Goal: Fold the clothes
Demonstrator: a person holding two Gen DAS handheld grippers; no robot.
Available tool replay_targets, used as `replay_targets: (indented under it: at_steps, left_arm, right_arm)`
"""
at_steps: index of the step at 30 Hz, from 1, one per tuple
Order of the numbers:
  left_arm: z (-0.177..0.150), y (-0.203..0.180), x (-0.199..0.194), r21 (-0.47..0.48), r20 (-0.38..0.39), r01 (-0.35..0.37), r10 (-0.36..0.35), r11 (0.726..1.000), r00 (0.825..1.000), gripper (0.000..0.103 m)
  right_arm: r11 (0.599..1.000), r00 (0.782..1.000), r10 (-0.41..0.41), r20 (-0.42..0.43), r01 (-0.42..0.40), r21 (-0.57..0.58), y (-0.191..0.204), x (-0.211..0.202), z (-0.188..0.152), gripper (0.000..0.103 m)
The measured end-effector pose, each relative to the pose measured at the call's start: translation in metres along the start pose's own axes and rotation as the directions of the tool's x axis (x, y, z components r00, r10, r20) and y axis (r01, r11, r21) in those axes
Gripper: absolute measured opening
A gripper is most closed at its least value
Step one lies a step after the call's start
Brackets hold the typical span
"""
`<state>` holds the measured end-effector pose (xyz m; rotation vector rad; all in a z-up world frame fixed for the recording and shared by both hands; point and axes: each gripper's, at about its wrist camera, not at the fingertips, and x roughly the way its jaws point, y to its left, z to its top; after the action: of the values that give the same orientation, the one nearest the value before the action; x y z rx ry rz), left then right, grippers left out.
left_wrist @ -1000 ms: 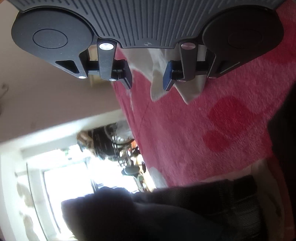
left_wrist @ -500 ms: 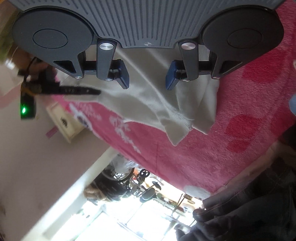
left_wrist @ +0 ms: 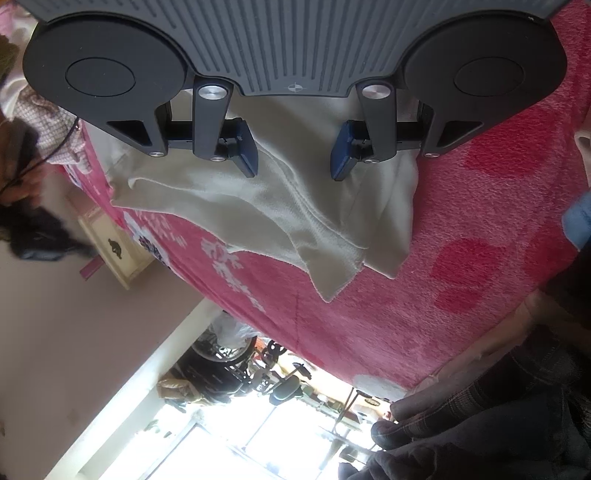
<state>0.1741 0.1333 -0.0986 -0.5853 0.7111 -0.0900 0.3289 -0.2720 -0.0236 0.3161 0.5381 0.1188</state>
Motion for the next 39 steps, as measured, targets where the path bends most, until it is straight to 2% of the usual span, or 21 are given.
replay_targets:
  at_steps: [1,3,4,5,7,10,13,15,17,18,19,23,25,27,29,30,31,32,35,37,39]
  left_arm:
    - [0.000,0.001,0.000,-0.003,0.002,-0.001,0.001,1.000,1.000,0.043]
    - [0.001,0.003,-0.001,-0.009,0.008,-0.004,0.004,1.000,1.000,0.043]
    - [0.001,0.004,-0.002,-0.012,0.012,-0.006,0.007,1.000,1.000,0.043]
    - [0.001,0.005,-0.002,-0.014,0.016,-0.010,0.011,1.000,1.000,0.043]
    - [0.002,0.006,-0.002,-0.019,0.021,-0.015,0.016,1.000,1.000,0.043]
    - [0.002,0.007,-0.001,-0.022,0.021,-0.017,0.017,1.000,1.000,0.043]
    - [0.001,0.005,0.001,-0.010,0.021,-0.023,0.023,1.000,1.000,0.043]
    - [0.000,0.003,0.001,0.005,0.022,-0.031,0.031,0.999,0.999,0.043]
    - [-0.001,0.001,0.002,0.020,0.024,-0.039,0.039,0.999,0.999,0.043]
    - [-0.001,0.001,0.002,0.025,0.025,-0.042,0.041,0.999,0.999,0.043]
    - [-0.001,0.001,0.002,0.028,0.025,-0.044,0.043,0.999,0.999,0.043]
    - [-0.003,0.001,0.001,0.038,0.024,-0.050,0.049,0.998,0.998,0.043]
    - [-0.003,0.002,0.001,0.039,0.025,-0.051,0.050,0.998,0.998,0.043]
    - [-0.004,0.002,0.002,0.040,0.026,-0.051,0.050,0.998,0.998,0.043]
    - [-0.004,0.002,0.002,0.041,0.027,-0.052,0.051,0.998,0.998,0.043]
    - [-0.004,0.003,0.002,0.042,0.026,-0.052,0.051,0.998,0.998,0.043]
    - [-0.005,0.003,0.002,0.043,0.026,-0.051,0.050,0.998,0.998,0.043]
    - [-0.005,0.003,0.002,0.044,0.027,-0.050,0.049,0.998,0.998,0.043]
    - [-0.005,0.004,0.001,0.041,0.026,-0.048,0.046,0.998,0.999,0.043]
    - [-0.005,0.005,0.001,0.034,0.027,-0.045,0.044,0.998,0.999,0.043]
    - [-0.005,0.006,0.000,0.029,0.028,-0.044,0.043,0.999,0.999,0.043]
  right_arm:
    - [0.999,0.998,-0.019,0.057,0.017,0.040,-0.008,-0.009,0.010,0.000]
    - [0.983,0.977,-0.143,0.158,0.121,0.141,-0.037,-0.037,0.027,0.000]
    - [0.963,0.954,-0.239,0.183,0.210,0.168,-0.052,-0.050,0.033,0.000]
    - [0.933,0.919,-0.340,0.200,0.304,0.191,-0.067,-0.062,0.038,0.000]
    - [0.857,0.836,-0.511,0.202,0.475,0.201,-0.089,-0.083,0.041,0.000]
    - [0.804,0.794,-0.593,0.134,0.574,0.157,-0.112,-0.099,0.034,0.003]
    - [0.875,0.874,-0.484,0.055,0.481,0.051,-0.100,-0.093,0.018,0.005]
    - [0.943,0.943,-0.330,-0.043,0.328,-0.049,-0.074,-0.075,0.004,0.010]
    - [0.979,0.974,-0.170,-0.153,0.148,-0.143,-0.038,-0.051,-0.010,0.022]
    - [0.982,0.973,-0.092,-0.212,0.053,-0.182,-0.020,-0.038,-0.018,0.030]
    - [0.973,0.965,-0.043,-0.257,-0.018,-0.230,-0.001,-0.026,-0.027,0.032]
    - [0.931,0.920,0.000,-0.392,-0.143,-0.336,0.048,0.026,-0.061,0.034]
    - [0.912,0.898,-0.030,-0.440,-0.156,-0.380,0.063,0.047,-0.077,0.034]
    - [0.888,0.884,-0.074,-0.461,-0.152,-0.433,0.072,0.066,-0.088,0.034]
    - [0.885,0.872,-0.084,-0.481,-0.156,-0.438,0.072,0.081,-0.092,0.034]
    - [0.882,0.874,-0.088,-0.479,-0.155,-0.446,0.069,0.080,-0.096,0.023]
    - [0.877,0.876,-0.095,-0.473,-0.151,-0.456,0.066,0.078,-0.100,0.005]
    - [0.878,0.885,-0.098,-0.455,-0.138,-0.458,0.064,0.073,-0.100,0.000]
    - [0.897,0.922,-0.103,-0.373,-0.076,-0.435,0.056,0.060,-0.086,0.000]
    - [0.932,0.955,-0.121,-0.271,0.015,-0.361,0.038,0.044,-0.061,0.000]
    - [0.953,0.972,-0.183,-0.147,0.139,-0.269,0.010,0.021,-0.033,0.000]
